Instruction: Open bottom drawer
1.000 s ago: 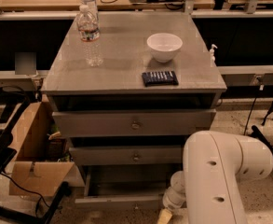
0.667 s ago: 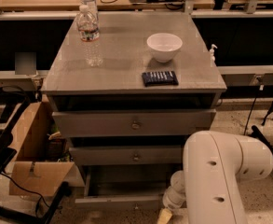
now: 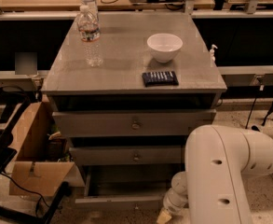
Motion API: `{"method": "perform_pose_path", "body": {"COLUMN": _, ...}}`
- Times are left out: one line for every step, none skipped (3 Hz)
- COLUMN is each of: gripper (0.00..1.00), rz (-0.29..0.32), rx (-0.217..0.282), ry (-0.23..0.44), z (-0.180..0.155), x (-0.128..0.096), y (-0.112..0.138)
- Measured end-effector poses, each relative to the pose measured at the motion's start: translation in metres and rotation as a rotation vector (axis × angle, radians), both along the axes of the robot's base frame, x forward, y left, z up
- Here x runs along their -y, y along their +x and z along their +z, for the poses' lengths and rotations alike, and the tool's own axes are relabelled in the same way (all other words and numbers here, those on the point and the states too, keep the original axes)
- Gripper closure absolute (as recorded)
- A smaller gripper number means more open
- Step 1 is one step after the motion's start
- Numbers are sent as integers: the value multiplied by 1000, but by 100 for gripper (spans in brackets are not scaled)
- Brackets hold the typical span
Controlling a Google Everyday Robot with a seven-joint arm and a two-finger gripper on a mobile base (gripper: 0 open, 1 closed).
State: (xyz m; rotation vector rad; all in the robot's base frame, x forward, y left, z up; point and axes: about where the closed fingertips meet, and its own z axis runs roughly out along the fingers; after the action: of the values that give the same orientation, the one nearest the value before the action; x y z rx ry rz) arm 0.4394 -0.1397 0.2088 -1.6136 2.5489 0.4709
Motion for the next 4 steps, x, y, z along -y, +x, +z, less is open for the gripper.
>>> {"method": "perform_pose_path", "body": {"gripper": 64, "rz": -15, "rx": -32, "ry": -4, "z": 12, "x": -3, "y": -16}}
{"method": "perform_pose_path", "body": {"gripper": 52, "rz": -18, "rx": -70, "ry": -11, "z": 13, "x": -5, "y": -23}}
{"method": "perform_pose_path", "body": {"gripper": 29, "rz": -16, "rx": -47, "ry": -6, "z": 14, "x": -5, "y": -22}}
{"method": "perform_pose_path", "body": {"gripper": 6, "rz": 73, "rx": 61, "ry": -49, "z": 33, "x": -2, "y": -9}}
